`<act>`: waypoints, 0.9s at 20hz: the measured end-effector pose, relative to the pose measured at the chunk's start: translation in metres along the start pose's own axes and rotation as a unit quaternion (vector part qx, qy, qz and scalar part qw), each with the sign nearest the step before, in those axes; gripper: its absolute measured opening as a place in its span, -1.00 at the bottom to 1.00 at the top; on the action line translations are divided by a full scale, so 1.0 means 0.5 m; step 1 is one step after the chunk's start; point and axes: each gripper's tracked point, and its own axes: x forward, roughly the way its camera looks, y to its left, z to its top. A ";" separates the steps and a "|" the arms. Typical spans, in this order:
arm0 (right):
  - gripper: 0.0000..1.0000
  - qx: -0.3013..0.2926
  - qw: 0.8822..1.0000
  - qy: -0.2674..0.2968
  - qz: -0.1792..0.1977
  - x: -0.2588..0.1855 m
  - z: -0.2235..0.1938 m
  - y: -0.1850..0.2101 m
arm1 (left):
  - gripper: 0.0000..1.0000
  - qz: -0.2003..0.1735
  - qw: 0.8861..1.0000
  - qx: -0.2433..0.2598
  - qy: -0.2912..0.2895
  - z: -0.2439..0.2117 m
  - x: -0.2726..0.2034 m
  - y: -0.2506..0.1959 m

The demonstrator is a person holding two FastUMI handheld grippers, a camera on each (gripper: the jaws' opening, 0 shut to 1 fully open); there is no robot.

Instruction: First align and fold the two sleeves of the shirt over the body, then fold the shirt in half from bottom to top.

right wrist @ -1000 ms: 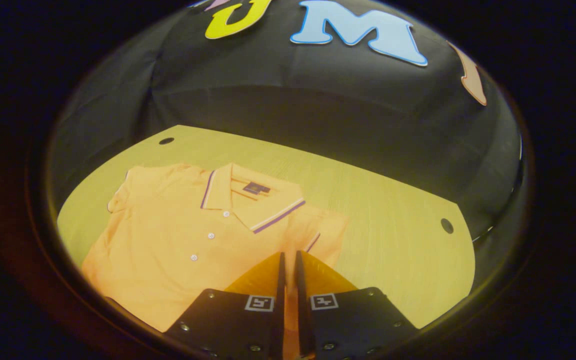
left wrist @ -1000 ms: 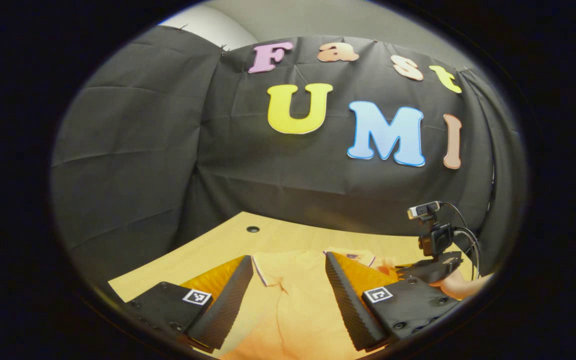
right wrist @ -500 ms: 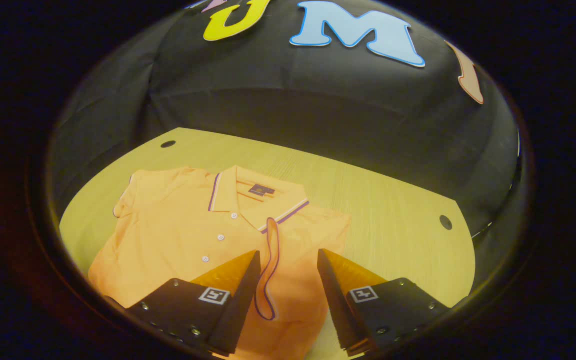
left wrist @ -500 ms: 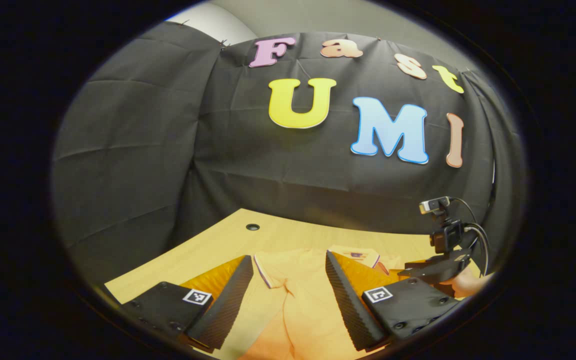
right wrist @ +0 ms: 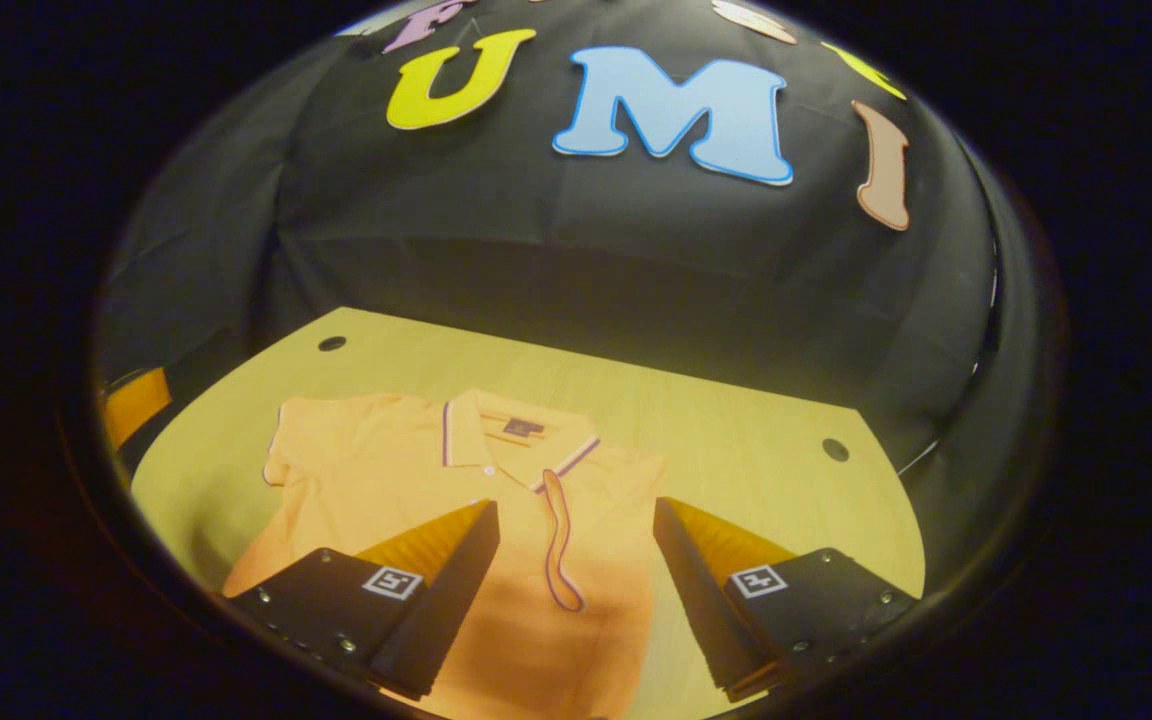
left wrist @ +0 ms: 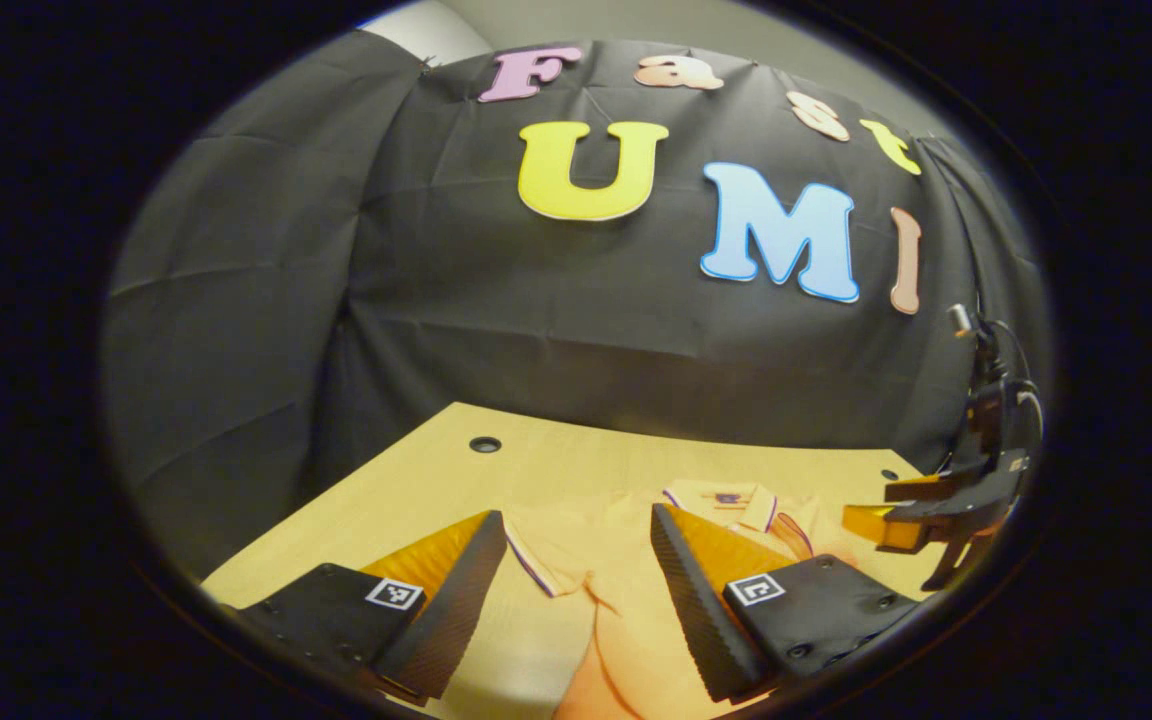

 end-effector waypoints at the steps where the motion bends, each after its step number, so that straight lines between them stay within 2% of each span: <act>1: 0.92 0.005 1.000 -0.009 -0.002 -0.019 0.012 0.008 | 0.87 -0.003 1.000 0.002 0.005 -0.008 0.022 0.006; 7: 0.93 0.020 0.999 -0.043 -0.005 -0.111 0.062 0.030 | 0.89 0.013 0.999 -0.005 0.031 -0.073 0.142 0.046; 14: 0.92 -0.001 0.999 -0.046 -0.019 -0.189 0.040 0.010 | 0.86 0.051 0.996 0.012 0.069 -0.153 0.281 0.096; 18: 0.92 0.004 0.999 -0.022 -0.036 -0.207 -0.005 -0.010 | 0.86 0.050 0.992 0.013 0.113 -0.208 0.339 0.109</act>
